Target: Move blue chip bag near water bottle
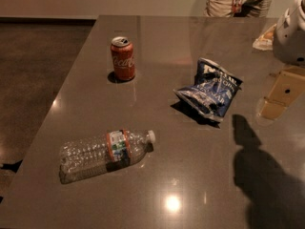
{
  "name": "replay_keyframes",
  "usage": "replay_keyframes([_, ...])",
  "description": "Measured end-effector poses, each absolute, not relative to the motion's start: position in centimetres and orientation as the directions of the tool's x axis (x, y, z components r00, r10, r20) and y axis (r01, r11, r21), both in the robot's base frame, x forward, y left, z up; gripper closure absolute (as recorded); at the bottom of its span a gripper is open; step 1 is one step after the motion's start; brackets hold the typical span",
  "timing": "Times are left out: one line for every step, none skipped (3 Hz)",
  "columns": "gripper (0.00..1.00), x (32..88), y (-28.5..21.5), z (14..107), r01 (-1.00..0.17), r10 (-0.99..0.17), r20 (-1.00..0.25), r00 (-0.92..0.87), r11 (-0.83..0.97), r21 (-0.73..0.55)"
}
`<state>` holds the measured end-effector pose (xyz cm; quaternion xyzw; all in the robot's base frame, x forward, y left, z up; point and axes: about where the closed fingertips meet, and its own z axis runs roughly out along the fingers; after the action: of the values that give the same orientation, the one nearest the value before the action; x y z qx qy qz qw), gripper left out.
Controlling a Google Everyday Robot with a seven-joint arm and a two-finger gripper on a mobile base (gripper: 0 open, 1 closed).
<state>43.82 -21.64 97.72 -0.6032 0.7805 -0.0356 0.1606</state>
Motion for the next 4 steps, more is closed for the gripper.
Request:
replay_keyframes([0.00, 43.8, -21.6, 97.8, -0.930, -0.953, -0.208, -0.220, 0.270, -0.251])
replay_keyframes([0.00, 44.8, -21.2, 97.4, -0.940, -0.960, -0.211, -0.185, 0.235, -0.247])
replay_keyframes([0.00, 46.6, -20.2, 96.4, -0.960, -0.971, -0.208, -0.121, 0.168, -0.225])
replay_keyframes([0.00, 48.5, -18.8, 94.6, -0.978, -0.979, -0.199, -0.049, 0.087, -0.189])
